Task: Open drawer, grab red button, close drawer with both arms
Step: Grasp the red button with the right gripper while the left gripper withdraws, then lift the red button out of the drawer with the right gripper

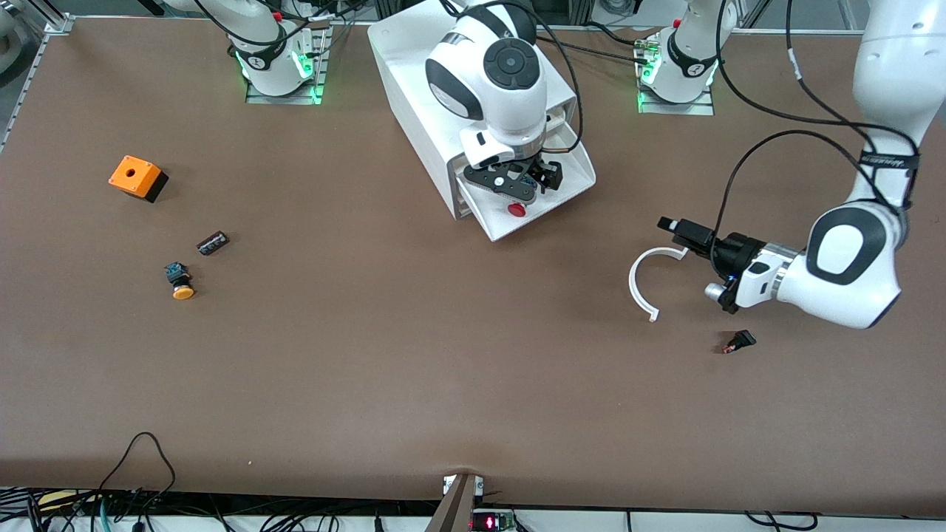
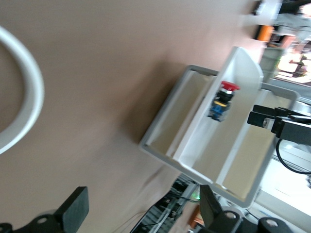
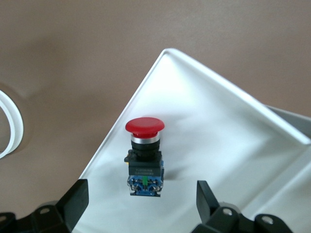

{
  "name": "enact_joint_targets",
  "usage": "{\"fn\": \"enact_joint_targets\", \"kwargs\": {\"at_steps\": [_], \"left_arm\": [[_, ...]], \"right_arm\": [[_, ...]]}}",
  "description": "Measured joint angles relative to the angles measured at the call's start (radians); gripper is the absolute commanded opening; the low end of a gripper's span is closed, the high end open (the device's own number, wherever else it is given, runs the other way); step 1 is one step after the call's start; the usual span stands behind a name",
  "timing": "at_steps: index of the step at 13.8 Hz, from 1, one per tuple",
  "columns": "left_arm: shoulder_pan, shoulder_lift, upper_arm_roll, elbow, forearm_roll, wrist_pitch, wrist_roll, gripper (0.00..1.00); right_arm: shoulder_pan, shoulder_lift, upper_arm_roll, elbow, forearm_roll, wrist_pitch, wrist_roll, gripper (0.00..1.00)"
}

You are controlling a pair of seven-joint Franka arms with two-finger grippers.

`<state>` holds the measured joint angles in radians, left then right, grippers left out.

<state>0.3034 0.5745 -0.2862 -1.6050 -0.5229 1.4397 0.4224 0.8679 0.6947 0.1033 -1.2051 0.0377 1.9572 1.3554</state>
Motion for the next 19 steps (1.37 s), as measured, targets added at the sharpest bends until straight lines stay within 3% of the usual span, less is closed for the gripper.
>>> {"fn": "enact_joint_targets", "kwargs": {"at_steps": [4,8,12,19], "left_arm": [[-0.003,-0.085,-0.009,0.050,0.174,0.001,-0.087,1.00],[-0.010,-0.134,-0.028,0.122,0.358,0.001,-0.111,1.00],[-0.012,-0.153,-0.030,0.194,0.440,0.002,-0.222,1.00],[-0.028,-0.240,-0.035,0.223,0.604,0.002,-0.541,1.00]], "right_arm": [[0.020,0.043,0.000,0.004,-0.034,0.029,0.028,0.85],[0.023,0.062,-0.002,0.005,-0.054,0.033,0.030,0.58],[0.023,0.067,-0.003,0.008,-0.055,0.037,0.030,0.28],[0.025,0.069,-0.006,0.018,-0.082,0.037,0.029,0.11]]}}
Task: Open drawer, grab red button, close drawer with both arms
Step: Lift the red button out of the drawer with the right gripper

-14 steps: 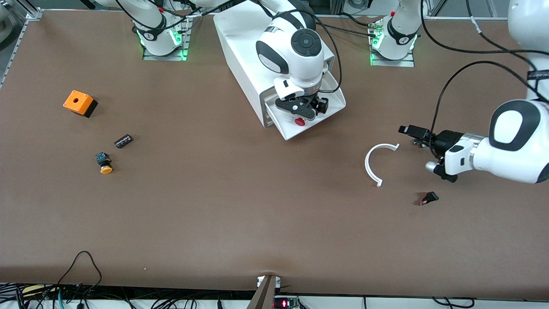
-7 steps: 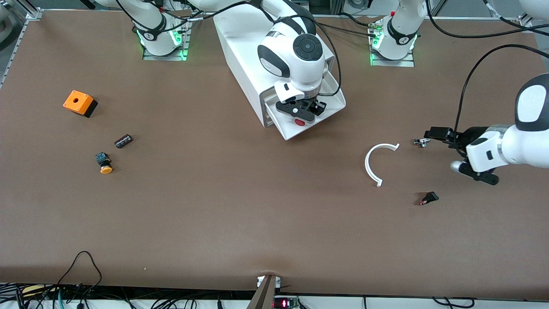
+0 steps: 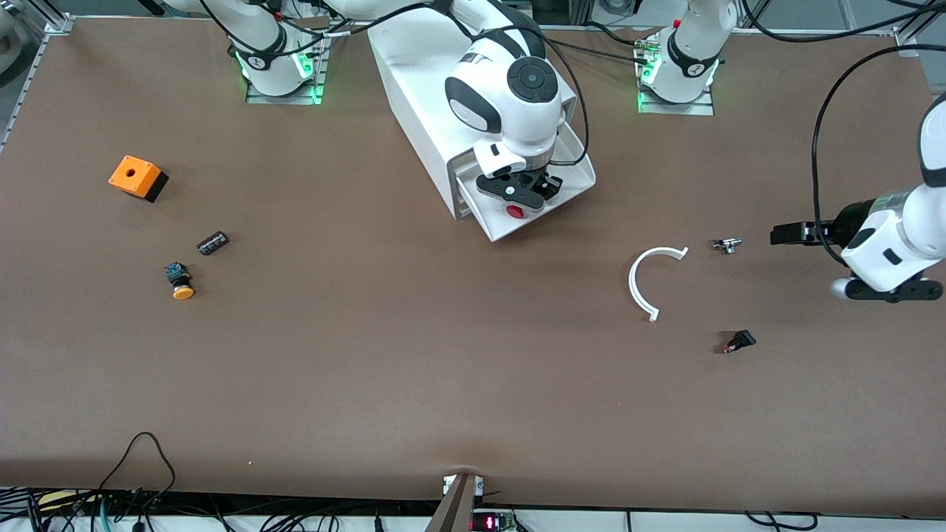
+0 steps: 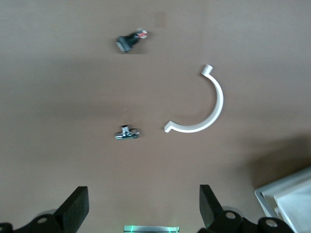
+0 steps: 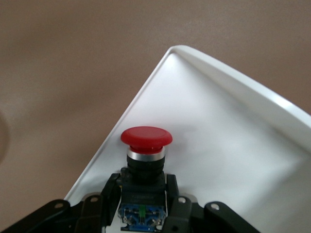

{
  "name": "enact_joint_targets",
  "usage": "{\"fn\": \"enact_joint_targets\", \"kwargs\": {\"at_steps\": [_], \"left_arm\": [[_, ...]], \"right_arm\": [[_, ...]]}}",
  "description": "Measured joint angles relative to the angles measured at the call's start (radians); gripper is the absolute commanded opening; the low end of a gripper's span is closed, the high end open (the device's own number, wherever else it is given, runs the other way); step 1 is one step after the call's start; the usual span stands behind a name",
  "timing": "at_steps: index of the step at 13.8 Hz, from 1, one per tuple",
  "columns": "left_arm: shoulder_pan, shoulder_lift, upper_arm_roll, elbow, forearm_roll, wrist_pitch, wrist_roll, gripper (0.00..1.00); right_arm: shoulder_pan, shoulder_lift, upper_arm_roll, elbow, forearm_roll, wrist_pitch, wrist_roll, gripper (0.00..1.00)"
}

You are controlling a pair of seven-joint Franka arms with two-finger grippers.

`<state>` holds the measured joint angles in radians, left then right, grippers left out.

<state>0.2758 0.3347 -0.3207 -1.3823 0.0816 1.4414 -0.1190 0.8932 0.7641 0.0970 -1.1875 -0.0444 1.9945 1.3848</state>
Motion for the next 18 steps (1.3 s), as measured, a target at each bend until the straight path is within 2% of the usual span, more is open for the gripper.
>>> {"fn": "enact_joint_targets", "kwargs": {"at_steps": [3,7,14,18], "left_arm": [[0.000,-0.031,-0.001,0.000,0.002,0.000,-0.034,1.00],[0.000,-0.055,-0.002,0.002,0.002,0.004,-0.036,1.00],[-0.001,-0.066,-0.018,0.045,0.002,0.012,-0.037,1.00],[-0.003,-0.080,-0.018,0.048,0.002,0.012,-0.024,1.00]], "right_arm": [[-0.003,-0.001,-0.009,0.021,-0.001,-0.018,-0.010,0.10],[-0.043,-0.023,-0.015,0.129,-0.001,-0.192,-0.127,0.10],[-0.286,-0.128,-0.016,0.157,0.079,-0.416,-0.603,0.10],[-0.421,-0.140,-0.020,0.150,0.082,-0.509,-0.885,0.10]]}}
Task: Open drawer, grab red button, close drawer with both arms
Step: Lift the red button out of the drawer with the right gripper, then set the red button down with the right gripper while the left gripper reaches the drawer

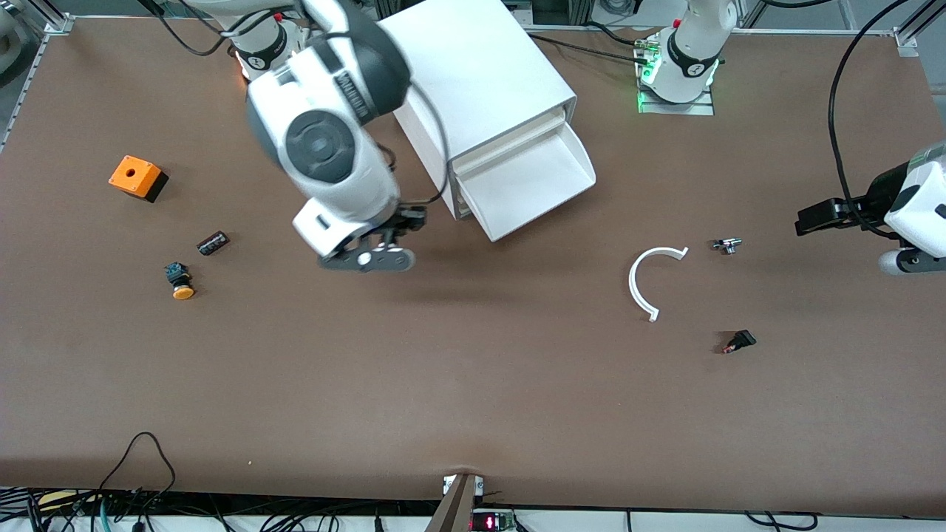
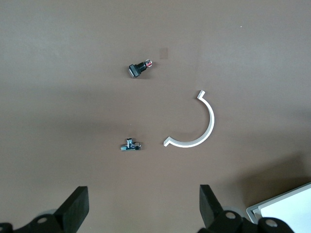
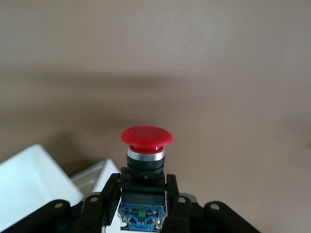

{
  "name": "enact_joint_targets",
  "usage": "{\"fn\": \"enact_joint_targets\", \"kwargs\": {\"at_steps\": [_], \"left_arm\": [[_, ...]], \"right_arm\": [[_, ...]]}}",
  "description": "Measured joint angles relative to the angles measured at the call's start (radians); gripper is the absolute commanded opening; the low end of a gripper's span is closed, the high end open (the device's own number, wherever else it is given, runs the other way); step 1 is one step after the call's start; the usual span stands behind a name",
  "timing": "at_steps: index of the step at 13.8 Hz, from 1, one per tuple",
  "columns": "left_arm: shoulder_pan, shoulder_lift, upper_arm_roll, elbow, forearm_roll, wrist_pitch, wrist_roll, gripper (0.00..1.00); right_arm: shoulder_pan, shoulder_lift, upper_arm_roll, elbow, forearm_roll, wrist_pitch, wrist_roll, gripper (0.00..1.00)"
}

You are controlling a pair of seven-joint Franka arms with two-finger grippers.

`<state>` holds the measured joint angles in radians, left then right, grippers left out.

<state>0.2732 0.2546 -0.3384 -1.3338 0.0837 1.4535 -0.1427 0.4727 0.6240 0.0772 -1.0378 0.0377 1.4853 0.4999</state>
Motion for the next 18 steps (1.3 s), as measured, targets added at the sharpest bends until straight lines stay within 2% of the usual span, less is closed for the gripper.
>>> {"fn": "enact_joint_targets", "kwargs": {"at_steps": [1,3,5,9,13,15,18], "left_arm": [[-0.010,-0.009,0.005,0.000,0.000,-0.001,0.002,1.00],[-0.069,-0.031,0.057,0.000,0.000,-0.002,0.002,1.00],[-0.126,-0.048,0.106,-0.003,0.000,-0.004,0.002,1.00],[-0.177,-0.070,0.148,-0.026,0.000,-0.003,-0.004,1.00],[-0.210,-0.105,0.172,-0.122,-0.022,0.034,-0.074,1.00],[-0.223,-0.126,0.168,-0.208,-0.023,0.124,-0.102,1.00],[-0.243,-0.153,0.116,-0.336,-0.023,0.223,-0.120,1.00]], "right_arm": [[-0.038,-0.002,-0.001,-0.012,0.000,-0.006,-0.075,0.10],[-0.121,-0.026,-0.006,-0.075,0.000,-0.002,-0.234,0.10],[-0.181,-0.097,-0.043,-0.204,0.000,0.037,-0.387,0.10],[-0.196,-0.337,-0.180,-0.620,0.001,0.231,-0.625,0.11],[-0.197,-0.561,-0.282,-1.045,0.001,0.434,-0.711,0.11],[-0.196,-0.617,-0.313,-1.198,0.001,0.533,-0.721,0.11],[-0.196,-0.626,-0.328,-1.338,0.001,0.678,-0.724,0.12]]}}
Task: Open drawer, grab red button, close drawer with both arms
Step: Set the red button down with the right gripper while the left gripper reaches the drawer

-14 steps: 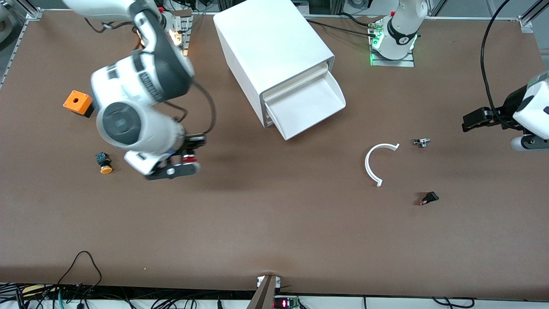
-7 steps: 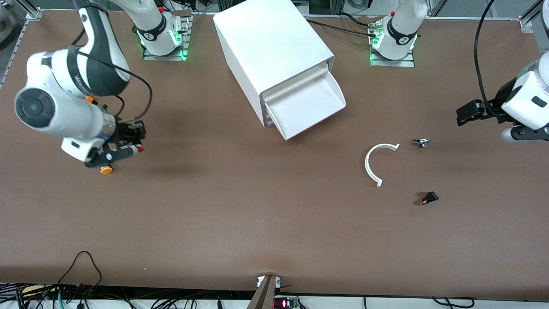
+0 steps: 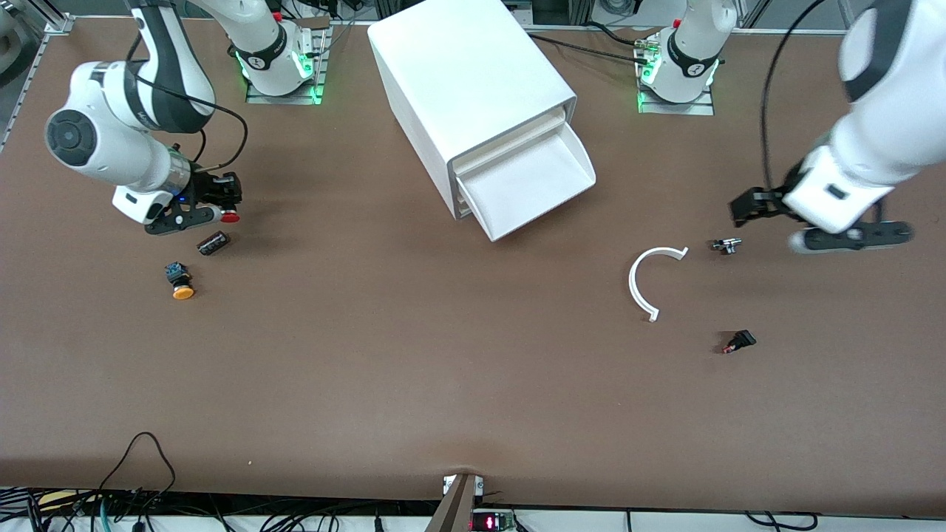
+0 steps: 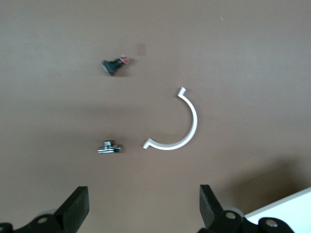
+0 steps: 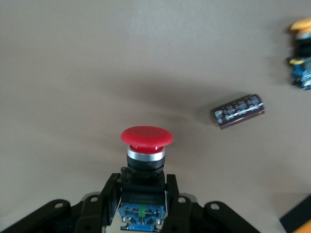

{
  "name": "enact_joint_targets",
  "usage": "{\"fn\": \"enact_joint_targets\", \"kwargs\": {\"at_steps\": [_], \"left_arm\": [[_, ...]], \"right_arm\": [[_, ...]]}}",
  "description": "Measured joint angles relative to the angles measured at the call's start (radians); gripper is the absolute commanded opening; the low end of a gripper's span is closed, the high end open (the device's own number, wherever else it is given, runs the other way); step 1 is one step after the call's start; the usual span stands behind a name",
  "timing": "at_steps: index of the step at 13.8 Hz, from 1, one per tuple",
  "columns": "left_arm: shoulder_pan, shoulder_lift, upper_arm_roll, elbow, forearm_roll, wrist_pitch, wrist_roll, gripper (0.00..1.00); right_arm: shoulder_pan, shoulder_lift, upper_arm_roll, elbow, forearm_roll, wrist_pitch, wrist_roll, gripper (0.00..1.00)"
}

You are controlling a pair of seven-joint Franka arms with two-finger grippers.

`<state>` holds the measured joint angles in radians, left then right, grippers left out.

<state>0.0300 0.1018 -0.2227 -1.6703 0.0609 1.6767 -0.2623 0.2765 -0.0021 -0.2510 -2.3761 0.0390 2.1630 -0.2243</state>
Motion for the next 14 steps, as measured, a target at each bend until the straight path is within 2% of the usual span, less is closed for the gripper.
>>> {"fn": "enact_joint_targets", "kwargs": {"at_steps": [2,3,6,8,9,11,14], "left_arm": [[-0.021,-0.007,-0.022,-0.064,-0.001,0.027,-0.016,1.00],[-0.030,-0.008,-0.027,-0.097,-0.003,0.059,-0.036,1.00],[-0.064,-0.004,-0.027,-0.208,-0.007,0.210,-0.192,1.00],[-0.112,0.002,-0.027,-0.276,-0.033,0.300,-0.337,1.00],[-0.143,0.004,-0.026,-0.308,-0.050,0.342,-0.398,1.00],[-0.200,0.014,-0.026,-0.368,-0.072,0.429,-0.496,1.00],[-0.249,0.048,-0.025,-0.451,-0.117,0.578,-0.583,1.00]], "right_arm": [[0.001,0.012,0.000,-0.085,0.000,0.119,0.000,0.14],[0.001,0.026,0.000,-0.118,0.000,0.175,0.000,0.19],[0.001,0.106,0.000,-0.157,0.000,0.283,0.000,0.21],[0.001,0.160,-0.001,-0.156,0.000,0.322,0.000,0.91],[0.001,0.176,-0.001,-0.155,0.000,0.333,0.001,0.99],[0.001,0.175,-0.001,-0.145,0.000,0.336,0.005,0.99],[0.004,0.109,0.000,-0.102,0.000,0.307,0.013,0.99]]}}
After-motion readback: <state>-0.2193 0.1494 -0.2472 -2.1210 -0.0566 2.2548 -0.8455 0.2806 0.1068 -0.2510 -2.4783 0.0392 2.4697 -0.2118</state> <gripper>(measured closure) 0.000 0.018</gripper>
